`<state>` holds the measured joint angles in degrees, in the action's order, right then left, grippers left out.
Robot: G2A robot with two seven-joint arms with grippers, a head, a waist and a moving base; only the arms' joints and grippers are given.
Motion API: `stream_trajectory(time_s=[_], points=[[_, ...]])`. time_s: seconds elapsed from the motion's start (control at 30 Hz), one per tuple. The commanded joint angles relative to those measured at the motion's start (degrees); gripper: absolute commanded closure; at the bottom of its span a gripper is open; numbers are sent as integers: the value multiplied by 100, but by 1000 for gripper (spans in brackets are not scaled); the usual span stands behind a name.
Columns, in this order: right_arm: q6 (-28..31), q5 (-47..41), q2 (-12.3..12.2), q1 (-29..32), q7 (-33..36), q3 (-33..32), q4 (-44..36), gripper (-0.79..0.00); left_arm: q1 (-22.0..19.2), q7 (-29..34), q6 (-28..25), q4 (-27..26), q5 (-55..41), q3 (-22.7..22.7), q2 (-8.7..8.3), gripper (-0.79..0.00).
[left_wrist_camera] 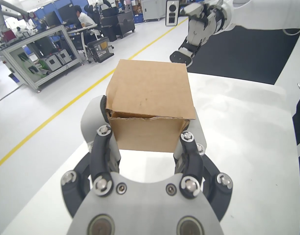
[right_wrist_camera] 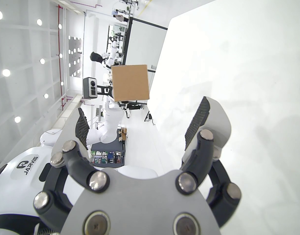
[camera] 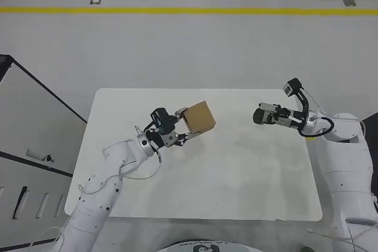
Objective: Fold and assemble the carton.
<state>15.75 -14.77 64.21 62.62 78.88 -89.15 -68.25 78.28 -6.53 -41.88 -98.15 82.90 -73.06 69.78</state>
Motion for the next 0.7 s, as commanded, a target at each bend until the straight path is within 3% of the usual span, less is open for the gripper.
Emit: stream_trajectory(time_s=[0.0,0.2,0.67], points=[[0,0,0,0,0,0,0,-785,-4,243,-330,-290,-153,-261,-53,0],[0,0,0,0,0,0,0,-785,-3,1451,-1003,-1124,-807,-602,-162,0],[0,0,0,0,0,0,0,-785,-3,1451,-1003,-1124,-807,-602,-162,0]])
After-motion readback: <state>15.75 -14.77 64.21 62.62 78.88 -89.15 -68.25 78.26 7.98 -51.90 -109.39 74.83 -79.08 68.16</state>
